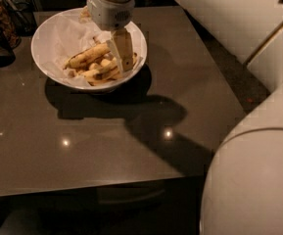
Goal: Pick banana from white bowl
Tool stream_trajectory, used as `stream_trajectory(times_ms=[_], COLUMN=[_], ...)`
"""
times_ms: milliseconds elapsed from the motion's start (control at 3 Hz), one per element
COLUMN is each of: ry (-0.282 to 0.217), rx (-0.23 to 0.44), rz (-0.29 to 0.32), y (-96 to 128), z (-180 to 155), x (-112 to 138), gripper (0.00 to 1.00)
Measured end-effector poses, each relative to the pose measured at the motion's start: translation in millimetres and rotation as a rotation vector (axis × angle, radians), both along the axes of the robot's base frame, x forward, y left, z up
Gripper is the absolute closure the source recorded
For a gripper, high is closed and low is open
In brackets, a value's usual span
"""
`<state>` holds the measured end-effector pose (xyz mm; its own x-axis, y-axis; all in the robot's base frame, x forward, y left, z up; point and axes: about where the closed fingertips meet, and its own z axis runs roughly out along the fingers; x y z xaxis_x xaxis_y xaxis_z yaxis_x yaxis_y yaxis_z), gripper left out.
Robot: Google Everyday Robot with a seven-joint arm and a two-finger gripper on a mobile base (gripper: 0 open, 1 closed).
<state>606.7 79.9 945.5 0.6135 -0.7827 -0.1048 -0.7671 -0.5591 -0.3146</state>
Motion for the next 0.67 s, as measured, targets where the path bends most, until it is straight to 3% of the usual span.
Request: stream_trajectory(times_ms=[667], ry=[0.037], rx=[0.006], rz=[-0.042], y=[-33.8], z=[-10.0], x=[19.9], gripper=[0.03])
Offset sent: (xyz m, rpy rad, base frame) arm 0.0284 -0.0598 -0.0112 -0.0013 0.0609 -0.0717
